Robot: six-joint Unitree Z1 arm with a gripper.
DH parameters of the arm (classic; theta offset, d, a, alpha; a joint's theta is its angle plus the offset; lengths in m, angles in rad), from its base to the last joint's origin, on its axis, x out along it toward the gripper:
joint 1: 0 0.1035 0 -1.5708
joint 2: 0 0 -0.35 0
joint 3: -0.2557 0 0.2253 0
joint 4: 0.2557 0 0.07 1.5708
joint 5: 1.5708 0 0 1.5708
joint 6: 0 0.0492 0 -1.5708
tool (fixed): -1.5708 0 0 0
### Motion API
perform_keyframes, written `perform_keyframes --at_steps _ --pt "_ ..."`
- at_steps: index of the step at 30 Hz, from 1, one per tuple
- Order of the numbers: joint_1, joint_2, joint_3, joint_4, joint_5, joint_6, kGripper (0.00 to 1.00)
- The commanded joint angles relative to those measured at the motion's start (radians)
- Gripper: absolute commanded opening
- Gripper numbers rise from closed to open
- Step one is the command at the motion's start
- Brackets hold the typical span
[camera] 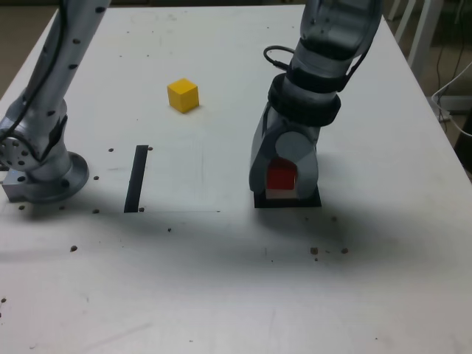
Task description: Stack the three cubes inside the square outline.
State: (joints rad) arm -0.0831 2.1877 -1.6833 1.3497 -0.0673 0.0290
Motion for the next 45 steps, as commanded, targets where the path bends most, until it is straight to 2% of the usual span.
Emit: perform_keyframes --at_steps 1,14,16,18,22,23,25,35,45 --pt "0.004 0.010 -0.005 -0.005 -0.002 0.004 0.29" --pt "0.016 0.038 -0.006 -0.034 -0.011 0.022 0.29" --pt "0.017 0.040 -0.006 -0.038 -0.012 0.026 0.32" --pt "0.018 0.042 -0.005 -0.044 -0.012 0.030 0.44" --pt "0.019 0.042 -0.001 -0.056 -0.013 0.040 0.81" --pt "0.019 0.041 0.000 -0.059 -0.013 0.041 0.88" --pt "0.019 0.040 0.001 -0.062 -0.015 0.043 0.94" --pt "0.025 0.002 0.034 -0.066 -0.012 0.042 0.99" --pt "0.059 -0.152 0.126 -0.065 0.041 0.012 0.99"
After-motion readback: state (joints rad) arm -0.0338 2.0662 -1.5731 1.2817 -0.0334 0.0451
